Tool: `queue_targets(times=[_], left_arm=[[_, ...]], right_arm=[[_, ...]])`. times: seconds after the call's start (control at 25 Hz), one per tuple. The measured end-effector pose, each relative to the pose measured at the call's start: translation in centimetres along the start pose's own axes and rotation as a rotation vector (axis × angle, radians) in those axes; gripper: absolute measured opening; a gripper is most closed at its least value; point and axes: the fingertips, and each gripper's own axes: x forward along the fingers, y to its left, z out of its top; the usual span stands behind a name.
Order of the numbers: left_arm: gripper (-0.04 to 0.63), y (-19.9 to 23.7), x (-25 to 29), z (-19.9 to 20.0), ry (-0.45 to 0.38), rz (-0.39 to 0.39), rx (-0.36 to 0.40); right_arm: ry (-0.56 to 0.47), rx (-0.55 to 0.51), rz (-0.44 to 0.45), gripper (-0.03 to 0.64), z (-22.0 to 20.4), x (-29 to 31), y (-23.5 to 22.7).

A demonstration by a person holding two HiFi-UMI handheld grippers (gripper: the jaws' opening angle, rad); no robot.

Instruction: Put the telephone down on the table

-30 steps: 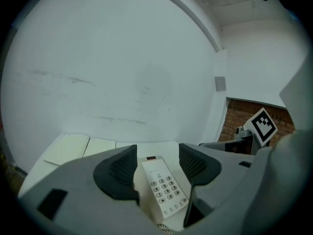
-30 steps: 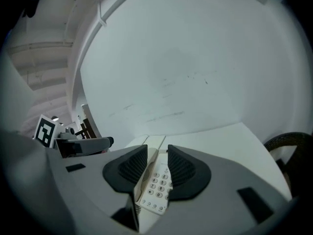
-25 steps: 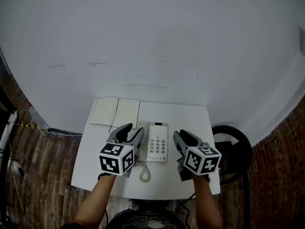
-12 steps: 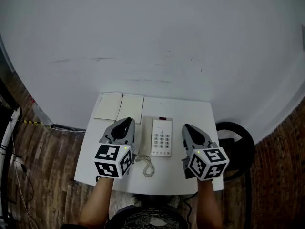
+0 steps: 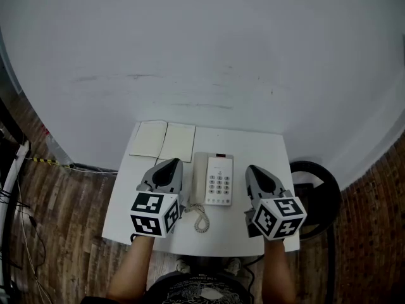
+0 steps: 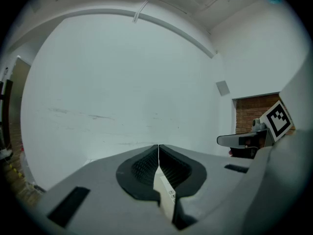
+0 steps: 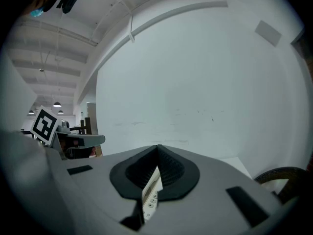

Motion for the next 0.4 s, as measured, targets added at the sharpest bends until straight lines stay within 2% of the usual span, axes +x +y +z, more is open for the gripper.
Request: queue_targets(times=[0.4], left_arm=[[0.011, 0.63, -0.5, -0.57, 0.007, -0.002, -0.019]], right_arm=[[0.004, -0.001, 0.006, 0.002, -0.41, 0.12, 0.76]])
